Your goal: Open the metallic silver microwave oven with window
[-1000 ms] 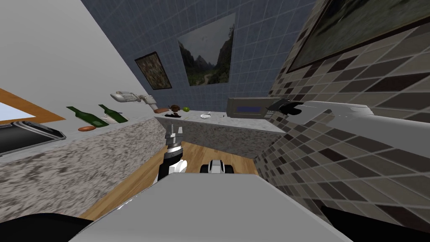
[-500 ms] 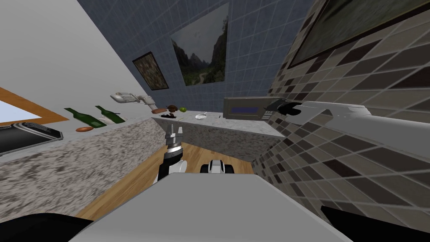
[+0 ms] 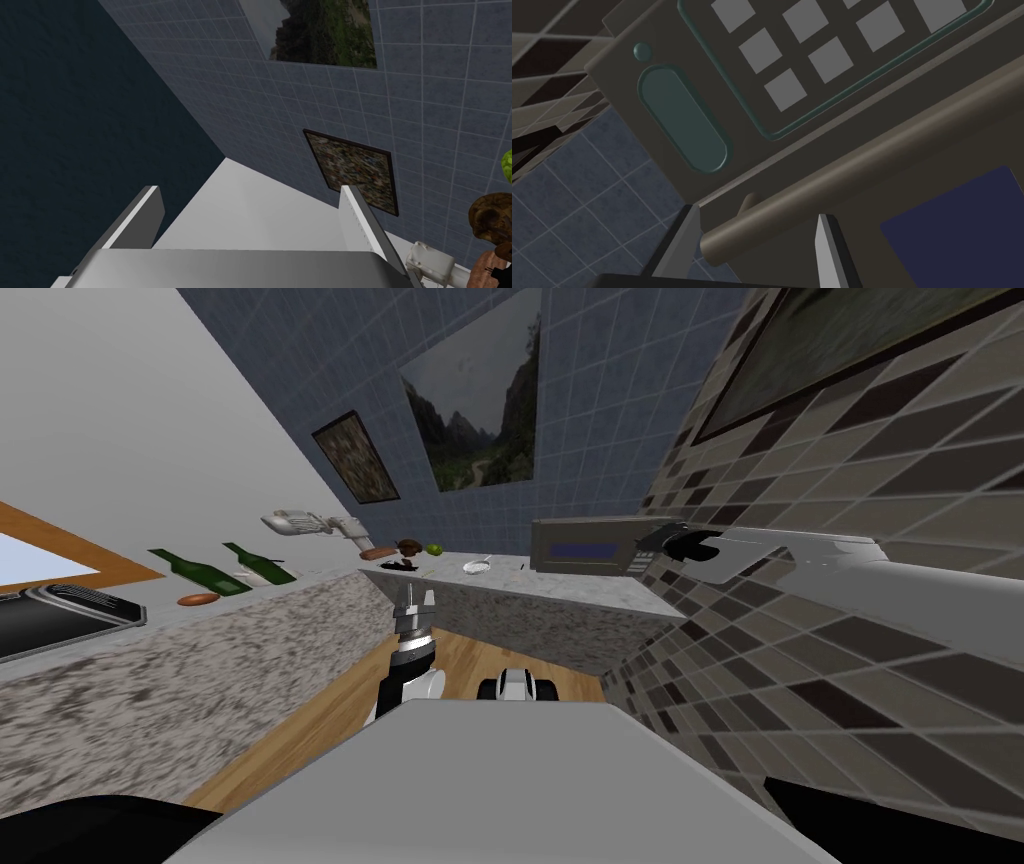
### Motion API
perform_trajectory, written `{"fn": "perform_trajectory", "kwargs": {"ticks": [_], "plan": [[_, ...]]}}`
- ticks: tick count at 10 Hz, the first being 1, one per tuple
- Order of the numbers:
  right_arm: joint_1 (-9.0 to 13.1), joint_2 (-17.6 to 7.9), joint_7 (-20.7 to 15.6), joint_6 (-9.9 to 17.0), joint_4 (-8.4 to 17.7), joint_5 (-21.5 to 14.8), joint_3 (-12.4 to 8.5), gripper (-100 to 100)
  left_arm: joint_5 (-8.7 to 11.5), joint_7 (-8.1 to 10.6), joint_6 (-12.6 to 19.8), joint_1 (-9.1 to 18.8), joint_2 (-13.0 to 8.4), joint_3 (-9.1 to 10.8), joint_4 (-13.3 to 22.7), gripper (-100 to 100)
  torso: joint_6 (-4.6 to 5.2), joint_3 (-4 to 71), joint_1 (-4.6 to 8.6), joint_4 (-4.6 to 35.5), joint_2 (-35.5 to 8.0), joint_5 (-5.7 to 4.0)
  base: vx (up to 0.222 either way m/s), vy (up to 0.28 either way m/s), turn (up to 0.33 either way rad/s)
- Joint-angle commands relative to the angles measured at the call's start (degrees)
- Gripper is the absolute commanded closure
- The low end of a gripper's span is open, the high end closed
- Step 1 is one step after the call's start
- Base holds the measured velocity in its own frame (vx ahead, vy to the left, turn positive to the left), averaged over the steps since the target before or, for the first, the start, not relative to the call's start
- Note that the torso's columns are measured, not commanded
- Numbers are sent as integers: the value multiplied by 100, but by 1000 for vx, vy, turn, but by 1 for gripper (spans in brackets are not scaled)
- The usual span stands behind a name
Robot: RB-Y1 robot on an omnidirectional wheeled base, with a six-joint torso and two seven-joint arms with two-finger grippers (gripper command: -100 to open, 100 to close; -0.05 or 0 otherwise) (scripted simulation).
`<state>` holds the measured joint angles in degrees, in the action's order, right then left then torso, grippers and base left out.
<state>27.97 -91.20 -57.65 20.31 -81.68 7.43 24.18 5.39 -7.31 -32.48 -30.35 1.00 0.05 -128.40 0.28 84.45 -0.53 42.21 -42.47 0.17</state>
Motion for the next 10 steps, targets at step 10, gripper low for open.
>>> {"fn": "perform_trajectory", "kwargs": {"ticks": [10], "plan": [[-176,-67,149,965,755,-67,-71,100,0,0,0,0,-2,1,0,0,-23,14,68,10,17,4,-46,224,-84]]}}
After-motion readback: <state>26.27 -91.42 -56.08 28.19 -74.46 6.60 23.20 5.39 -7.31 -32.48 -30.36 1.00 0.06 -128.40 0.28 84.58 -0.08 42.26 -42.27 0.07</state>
